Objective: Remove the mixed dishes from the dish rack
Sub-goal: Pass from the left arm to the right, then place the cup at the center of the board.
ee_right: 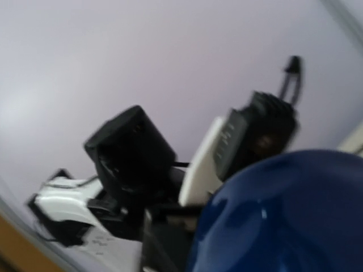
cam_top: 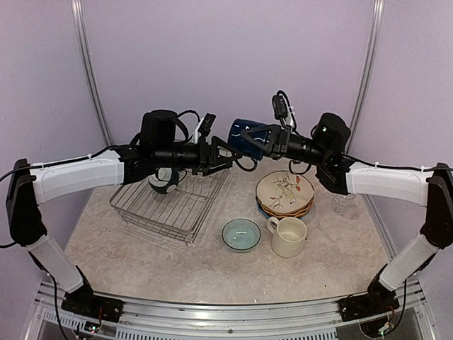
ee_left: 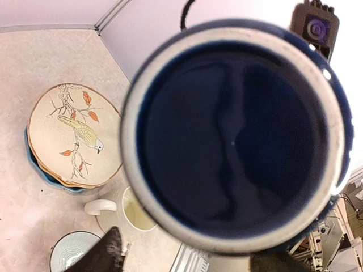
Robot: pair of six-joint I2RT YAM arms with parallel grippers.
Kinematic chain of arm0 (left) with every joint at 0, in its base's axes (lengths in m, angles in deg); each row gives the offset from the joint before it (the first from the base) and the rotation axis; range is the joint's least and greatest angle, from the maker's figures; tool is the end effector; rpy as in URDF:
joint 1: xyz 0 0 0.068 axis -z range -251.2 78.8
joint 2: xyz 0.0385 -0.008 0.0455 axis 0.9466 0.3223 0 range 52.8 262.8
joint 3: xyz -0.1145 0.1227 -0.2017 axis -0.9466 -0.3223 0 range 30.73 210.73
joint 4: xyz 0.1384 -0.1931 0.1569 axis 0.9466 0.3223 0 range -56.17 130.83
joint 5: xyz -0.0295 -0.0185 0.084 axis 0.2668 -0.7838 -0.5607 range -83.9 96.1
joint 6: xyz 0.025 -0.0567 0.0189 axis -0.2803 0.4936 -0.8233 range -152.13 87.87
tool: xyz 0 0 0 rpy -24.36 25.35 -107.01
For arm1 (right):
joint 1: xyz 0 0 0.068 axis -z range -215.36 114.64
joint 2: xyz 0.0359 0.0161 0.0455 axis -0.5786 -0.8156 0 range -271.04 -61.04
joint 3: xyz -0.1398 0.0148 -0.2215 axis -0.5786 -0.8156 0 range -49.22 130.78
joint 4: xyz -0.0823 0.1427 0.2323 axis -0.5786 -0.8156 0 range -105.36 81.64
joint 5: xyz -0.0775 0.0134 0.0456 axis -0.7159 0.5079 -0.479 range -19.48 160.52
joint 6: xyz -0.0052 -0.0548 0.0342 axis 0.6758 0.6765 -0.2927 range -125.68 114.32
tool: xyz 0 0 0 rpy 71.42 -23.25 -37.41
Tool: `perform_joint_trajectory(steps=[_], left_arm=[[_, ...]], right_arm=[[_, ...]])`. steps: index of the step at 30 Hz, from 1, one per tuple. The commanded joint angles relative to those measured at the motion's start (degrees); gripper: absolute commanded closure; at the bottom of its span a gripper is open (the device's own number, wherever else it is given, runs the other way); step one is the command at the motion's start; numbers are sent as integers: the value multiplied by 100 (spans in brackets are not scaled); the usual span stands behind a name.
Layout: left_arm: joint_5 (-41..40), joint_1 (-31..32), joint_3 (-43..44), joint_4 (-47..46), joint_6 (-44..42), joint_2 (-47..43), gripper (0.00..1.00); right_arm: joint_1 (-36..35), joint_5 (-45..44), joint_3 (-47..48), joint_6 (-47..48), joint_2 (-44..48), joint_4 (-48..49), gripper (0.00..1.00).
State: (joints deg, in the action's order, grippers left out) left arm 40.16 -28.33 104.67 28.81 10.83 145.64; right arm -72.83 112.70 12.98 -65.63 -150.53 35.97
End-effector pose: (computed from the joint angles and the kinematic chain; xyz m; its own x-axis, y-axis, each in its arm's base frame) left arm 0.2882 -0.3063 0.3079 -0.7844 -0.0422 -0.6189 0.5843 0.2850 -0.7599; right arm 0.2901 0.2652 0.3289 -0.7148 0.2602 -0.6491 -0.6822 -0.0555 0.7290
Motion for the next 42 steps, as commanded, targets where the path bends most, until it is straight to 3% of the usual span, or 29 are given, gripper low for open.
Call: perform_joint_trajectory(steps=[1, 6, 11, 15, 19, 23, 31, 37, 42], left_arm=[[-69, -168, -73, -12, -344, -211, 1], [179, -657, -590, 188, -359, -542, 1], [52, -1224, -962, 806, -497, -1016, 1], [-462, -1443, -984, 1539, -779, -1323, 1], [-896, -1662, -1002, 2022, -859, -1552, 1], [-1382, -1855, -942, 2518, -848, -1728, 1], [-2154, -2121, -583, 3531, -952, -1598, 1], [-2864, -2175, -190, 4270, -1032, -1310, 1], [-3216, -2217, 415, 4875, -1147, -602, 1]], right_arm=[[99, -946, -76, 1739, 1118, -2182, 100], [107, -2511, 187, 3193, 1907, -5491, 100], [70, -3837, 167, 3417, 2494, -7887, 100], [-3, -4622, 198, 3224, 2663, -9272, 100], [-31, -4928, 14, 2991, 2519, -10051, 100], [-34, -5264, -373, 2792, 2425, -10186, 100], [93, -5043, -1266, 2447, 2059, -8807, 100], [344, -5085, -1685, 2408, 1730, -8363, 100], [390, -5117, -1960, 2312, 1587, -8082, 91]])
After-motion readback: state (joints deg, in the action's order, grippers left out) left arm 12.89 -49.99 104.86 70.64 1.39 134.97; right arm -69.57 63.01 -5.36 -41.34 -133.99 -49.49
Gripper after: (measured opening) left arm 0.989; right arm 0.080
